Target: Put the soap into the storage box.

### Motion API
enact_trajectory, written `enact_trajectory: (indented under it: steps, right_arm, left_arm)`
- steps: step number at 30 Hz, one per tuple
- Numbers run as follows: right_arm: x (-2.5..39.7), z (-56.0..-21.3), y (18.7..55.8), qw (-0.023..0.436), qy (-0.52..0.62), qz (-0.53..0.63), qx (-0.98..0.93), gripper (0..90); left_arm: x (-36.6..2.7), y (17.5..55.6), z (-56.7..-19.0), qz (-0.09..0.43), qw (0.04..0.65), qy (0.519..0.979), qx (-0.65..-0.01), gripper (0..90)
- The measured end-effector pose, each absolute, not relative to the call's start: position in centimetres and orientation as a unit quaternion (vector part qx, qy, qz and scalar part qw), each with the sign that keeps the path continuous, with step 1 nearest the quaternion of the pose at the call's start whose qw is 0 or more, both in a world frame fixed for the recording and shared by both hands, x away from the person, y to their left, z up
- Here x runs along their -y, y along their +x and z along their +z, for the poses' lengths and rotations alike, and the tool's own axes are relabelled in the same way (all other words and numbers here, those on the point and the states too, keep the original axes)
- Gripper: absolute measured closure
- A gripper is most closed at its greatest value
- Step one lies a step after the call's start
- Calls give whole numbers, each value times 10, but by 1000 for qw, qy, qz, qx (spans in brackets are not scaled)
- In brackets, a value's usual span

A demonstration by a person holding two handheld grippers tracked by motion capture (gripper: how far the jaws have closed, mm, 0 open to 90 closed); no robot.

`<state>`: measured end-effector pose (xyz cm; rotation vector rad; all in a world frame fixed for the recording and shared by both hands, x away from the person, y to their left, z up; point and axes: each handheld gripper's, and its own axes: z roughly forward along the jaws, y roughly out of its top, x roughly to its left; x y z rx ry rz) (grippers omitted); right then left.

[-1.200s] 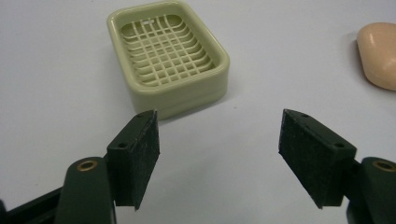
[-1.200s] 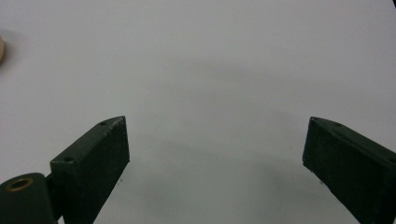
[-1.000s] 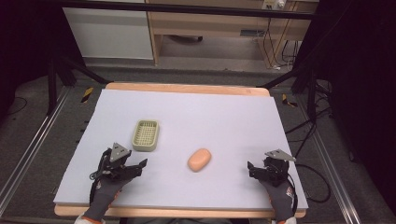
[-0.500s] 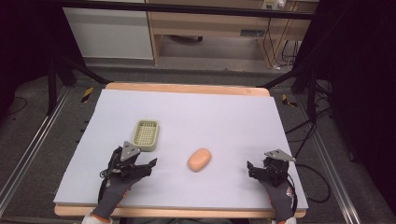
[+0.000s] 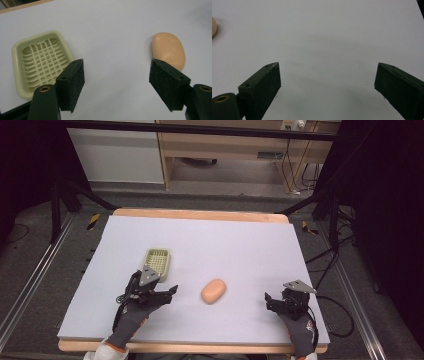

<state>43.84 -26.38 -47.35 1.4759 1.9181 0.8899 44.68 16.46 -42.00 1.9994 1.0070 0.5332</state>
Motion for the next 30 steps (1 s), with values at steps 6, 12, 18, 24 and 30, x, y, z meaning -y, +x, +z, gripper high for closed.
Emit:
enact_trajectory:
  steps: [6, 12, 18, 24, 30]
  right_arm:
    - [264, -473, 438, 278, 549, 332, -715, 71]
    - [263, -473, 438, 278, 549, 331, -715, 71]
    - [263, -473, 438, 278, 549, 331, -715, 71]
    - [264, -473, 439, 278, 548, 330, -716, 71]
    - [264, -473, 439, 279, 547, 329, -717, 71]
  left_arm:
    - [-146, 449, -417, 207, 406, 804, -382, 272]
    - [-129, 450, -417, 205, 403, 811, -371, 267]
    - [-116, 453, -418, 197, 402, 817, -364, 264]
    - [-100, 458, -422, 192, 397, 824, -357, 261]
    - [-87, 461, -425, 189, 394, 828, -352, 258]
